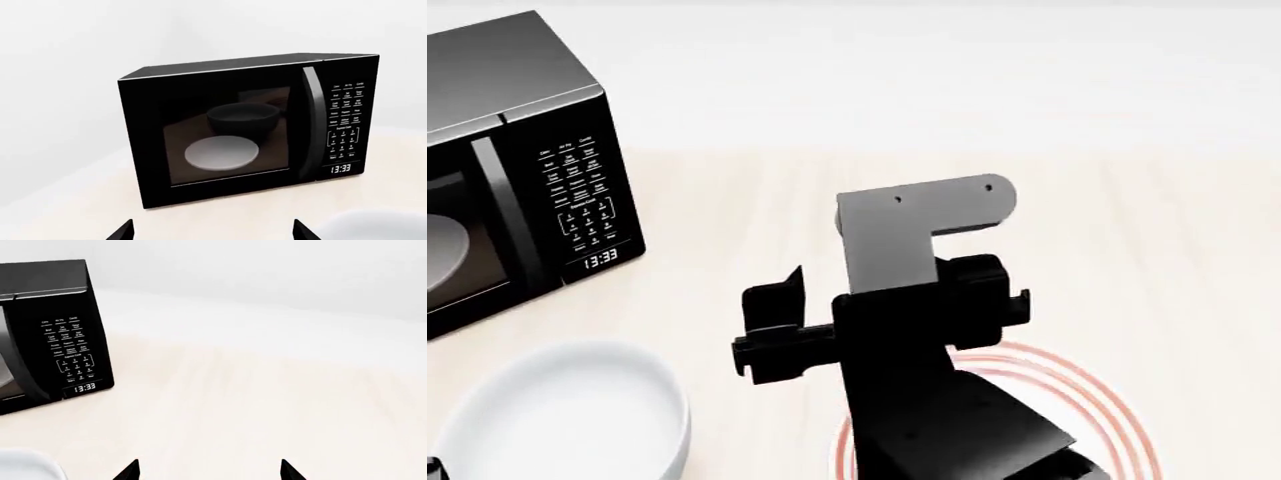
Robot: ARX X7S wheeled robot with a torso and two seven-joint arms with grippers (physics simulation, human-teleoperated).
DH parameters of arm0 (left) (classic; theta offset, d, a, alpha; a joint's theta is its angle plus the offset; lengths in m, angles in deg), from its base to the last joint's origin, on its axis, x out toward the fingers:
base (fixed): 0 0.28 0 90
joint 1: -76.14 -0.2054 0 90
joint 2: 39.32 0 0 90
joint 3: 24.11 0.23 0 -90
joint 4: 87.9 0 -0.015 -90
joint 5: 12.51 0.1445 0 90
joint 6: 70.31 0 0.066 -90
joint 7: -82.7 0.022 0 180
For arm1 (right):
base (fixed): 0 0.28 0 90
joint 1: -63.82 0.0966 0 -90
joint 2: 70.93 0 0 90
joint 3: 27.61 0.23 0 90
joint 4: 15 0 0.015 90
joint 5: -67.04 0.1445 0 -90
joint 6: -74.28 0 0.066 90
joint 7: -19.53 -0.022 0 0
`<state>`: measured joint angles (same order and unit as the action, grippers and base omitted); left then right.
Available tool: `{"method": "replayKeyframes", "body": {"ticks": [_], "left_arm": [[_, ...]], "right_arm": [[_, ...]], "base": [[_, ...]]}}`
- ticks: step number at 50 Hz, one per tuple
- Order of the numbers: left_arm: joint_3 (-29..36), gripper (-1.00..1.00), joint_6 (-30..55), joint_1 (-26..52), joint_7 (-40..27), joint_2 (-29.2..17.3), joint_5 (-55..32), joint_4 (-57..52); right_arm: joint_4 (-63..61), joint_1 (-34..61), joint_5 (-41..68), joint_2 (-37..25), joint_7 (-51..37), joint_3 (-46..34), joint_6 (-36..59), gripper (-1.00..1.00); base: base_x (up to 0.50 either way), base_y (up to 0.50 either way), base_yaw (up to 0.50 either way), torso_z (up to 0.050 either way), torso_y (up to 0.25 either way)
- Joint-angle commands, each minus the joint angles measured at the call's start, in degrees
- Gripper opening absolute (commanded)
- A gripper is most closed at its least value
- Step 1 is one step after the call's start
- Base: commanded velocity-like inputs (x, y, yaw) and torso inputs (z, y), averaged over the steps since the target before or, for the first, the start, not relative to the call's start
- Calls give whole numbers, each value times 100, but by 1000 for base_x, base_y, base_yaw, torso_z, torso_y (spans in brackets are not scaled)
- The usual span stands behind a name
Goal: Put the white bowl to the right of the plate.
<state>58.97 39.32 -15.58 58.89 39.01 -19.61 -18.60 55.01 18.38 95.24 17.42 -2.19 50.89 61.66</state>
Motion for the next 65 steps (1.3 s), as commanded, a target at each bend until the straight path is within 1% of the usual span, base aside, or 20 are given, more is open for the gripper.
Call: {"method": "replayKeyframes", "body": {"ticks": [1, 6, 12, 15, 16, 18, 21, 22, 23, 24, 29, 33, 35, 40, 46, 50, 52, 54, 57, 65], "left_arm": [[-218, 100, 58, -109, -128, -70, -73, -184], [-236, 100, 48, -139, -172, -86, -60, -229], [-289, 100, 50, -166, -206, -101, -95, -270], [-287, 100, 34, -162, -231, -101, -84, -252], [-275, 100, 53, -182, -244, -102, -71, -293], [-308, 100, 51, -183, -246, -113, -98, -297], [-362, 100, 52, -172, -287, -119, -112, -285], [-1221, 100, -105, -427, -577, -48, -374, -396], [-1241, 100, -112, -437, -572, -51, -382, -404], [-1235, 100, -114, -435, -580, -52, -375, -399], [-1247, 100, -112, -433, -596, -65, -393, -387], [-1236, 100, -119, -445, -597, -72, -404, -400], [-1234, 100, -130, -449, -600, -76, -405, -396], [-1299, 100, -150, -521, -611, -74, -459, -473], [-1308, 100, -161, -547, -628, -79, -479, -501], [-1313, 100, -169, -562, -628, -87, -500, -511], [-1308, 100, -177, -566, -633, -88, -501, -510], [-1299, 100, -181, -573, -635, -90, -503, -518], [-1292, 100, -198, -579, -632, -95, -511, -516], [-1268, 100, -203, -576, -640, -111, -529, -511]], "right_arm": [[763, 791, 2093, 153, -1819, -134, 513, 100], [1176, 1026, 2770, 142, -2426, -329, 381, 100], [2141, 1398, 3499, 147, -3252, -716, 84, 100], [2395, 1515, 3750, 139, -3436, -887, -80, 100], [2989, 1739, 4429, 161, -3846, -1192, -364, 100], [3278, 1880, 4899, 154, -4072, -1491, -532, 100], [3523, 2008, 5287, 140, -4208, -1823, -795, 100], [4382, 2702, 6146, 164, -3976, -2683, -1655, 100], [4643, 2834, 6388, 160, -3920, -3542, -1956, 100], [4663, 2874, 6459, 150, -3899, -3828, -2032, 100], [4701, 2963, 6592, 120, -3833, -4110, -2179, 100], [4915, 3074, 6671, 136, -3681, -4307, -2305, 100], [5111, 3181, 6822, 152, -3551, -4535, -2429, 100], [5509, 3485, 7401, 160, -3287, -5400, -2962, 100], [5848, 3922, 8496, 163, -2921, -6760, -3747, 100], [5897, 4120, 9126, 164, -2701, -7475, -4168, 100], [5962, 4136, 9533, 164, -2409, -7632, -4214, 100], [5991, 4151, 9808, 164, -2318, -7769, -4335, 100], [5987, 4183, 9908, 165, -2300, -7939, -4446, 100], [6033, 4124, 10084, 165, -2258, -8018, -4492, 100]], "base": [[0, 0, 0, 0, 0], [0, 0, 0, 0, 0], [0, 0, 0, 0, 0], [0, 0, 0, 0, 0], [0, 0, 0, 0, 0], [0, 0, 0, 0, 0], [0, 0, 0, 0, 0], [0, 0, 0, 0, 0], [0, 0, 0, 0, 0], [0, 0, 0, 0, 0], [0, 0, 0, 0, 0], [0, 0, 0, 0, 0], [0, 0, 0, 0, 0], [0, 0, 0, 0, 0], [0, 0, 0, 0, 0], [0, 0, 0, 0, 0], [0, 0, 0, 0, 0], [0, 0, 0, 0, 0], [0, 0, 0, 0, 0], [0, 0, 0, 0, 0]]}}
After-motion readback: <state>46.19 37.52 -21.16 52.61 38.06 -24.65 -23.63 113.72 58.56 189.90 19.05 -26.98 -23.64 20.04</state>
